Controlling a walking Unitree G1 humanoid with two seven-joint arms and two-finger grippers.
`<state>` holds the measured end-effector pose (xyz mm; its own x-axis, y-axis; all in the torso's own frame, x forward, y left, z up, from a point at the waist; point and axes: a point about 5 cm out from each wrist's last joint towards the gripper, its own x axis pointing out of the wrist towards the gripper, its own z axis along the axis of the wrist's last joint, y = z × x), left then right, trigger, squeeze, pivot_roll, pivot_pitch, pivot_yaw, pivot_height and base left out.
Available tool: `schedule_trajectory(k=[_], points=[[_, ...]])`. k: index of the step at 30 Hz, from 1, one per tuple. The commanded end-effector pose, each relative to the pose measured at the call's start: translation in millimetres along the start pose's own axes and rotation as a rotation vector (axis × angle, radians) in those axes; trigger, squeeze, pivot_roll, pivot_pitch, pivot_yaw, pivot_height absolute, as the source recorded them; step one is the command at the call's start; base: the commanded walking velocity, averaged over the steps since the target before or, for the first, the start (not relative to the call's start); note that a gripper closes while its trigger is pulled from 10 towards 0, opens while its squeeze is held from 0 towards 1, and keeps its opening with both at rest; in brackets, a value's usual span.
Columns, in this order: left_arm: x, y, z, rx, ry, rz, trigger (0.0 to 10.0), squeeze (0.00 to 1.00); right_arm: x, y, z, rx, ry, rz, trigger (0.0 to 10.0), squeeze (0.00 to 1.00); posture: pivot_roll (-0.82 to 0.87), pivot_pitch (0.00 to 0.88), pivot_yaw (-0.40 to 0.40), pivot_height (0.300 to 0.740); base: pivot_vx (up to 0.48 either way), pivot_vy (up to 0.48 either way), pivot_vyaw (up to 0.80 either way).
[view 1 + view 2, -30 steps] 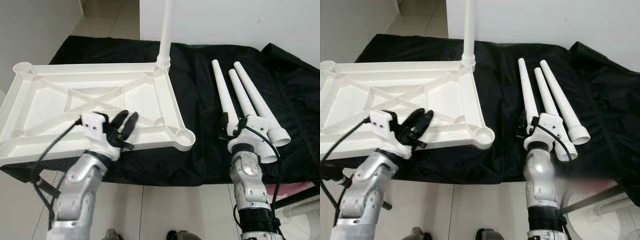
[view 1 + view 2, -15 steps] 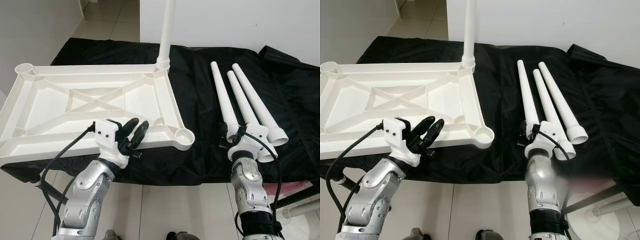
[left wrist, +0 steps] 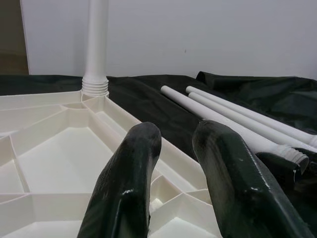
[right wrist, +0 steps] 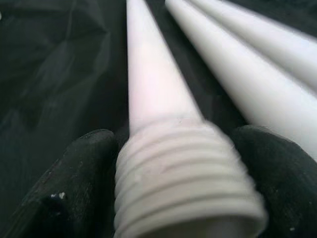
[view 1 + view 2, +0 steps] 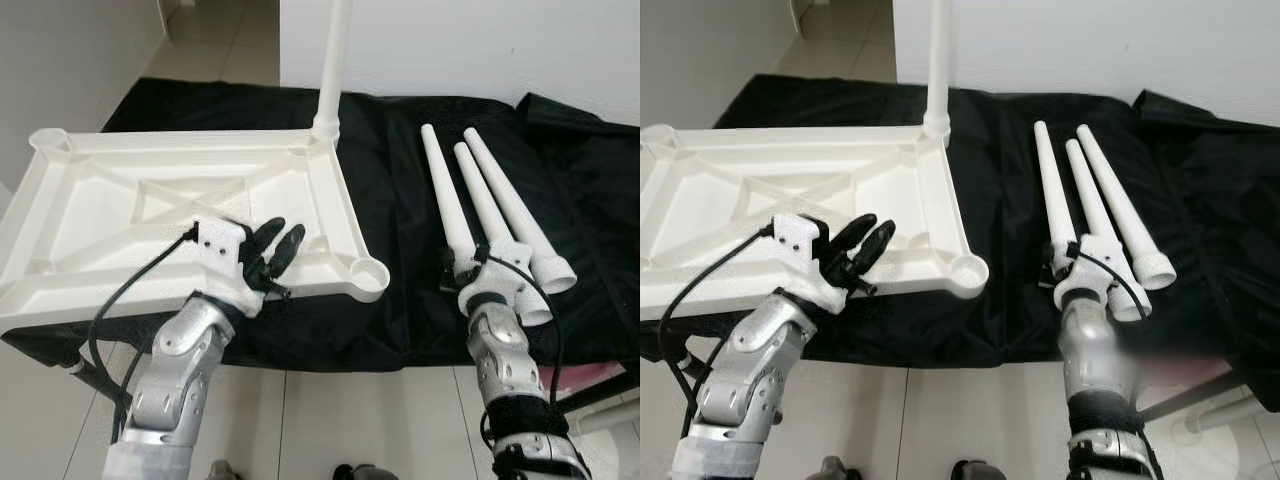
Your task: Building children table
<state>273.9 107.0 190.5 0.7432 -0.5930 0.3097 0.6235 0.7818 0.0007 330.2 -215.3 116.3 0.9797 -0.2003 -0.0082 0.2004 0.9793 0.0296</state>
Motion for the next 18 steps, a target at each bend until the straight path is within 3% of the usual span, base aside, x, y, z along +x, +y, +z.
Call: schedule_trajectory(k=[1,7,18], points=[[0.0,0.5,-2.8,0.014,0.018,0.011,10.0,0.0,-0.2,0.2,-7.0,0.015,0.032,0.015,10.0,0.0,0.01,0.105,-0.023,0.74,0.0,0.0,0.0],[1.2,0.6,-1.5,0.023,0.008,0.026,10.0,0.0,4.0,13.6,-12.0,0.005,0.048,0.108,10.0,0.0,0.03,0.102,-0.029,0.74,0.0,0.0,0.0],[3.6,2.2,-0.7,0.028,0.0,0.032,10.0,0.0,13.3,17.5,-8.1,-0.001,0.04,0.131,10.0,0.0,0.03,0.098,-0.032,0.74,0.0,0.0,0.0]])
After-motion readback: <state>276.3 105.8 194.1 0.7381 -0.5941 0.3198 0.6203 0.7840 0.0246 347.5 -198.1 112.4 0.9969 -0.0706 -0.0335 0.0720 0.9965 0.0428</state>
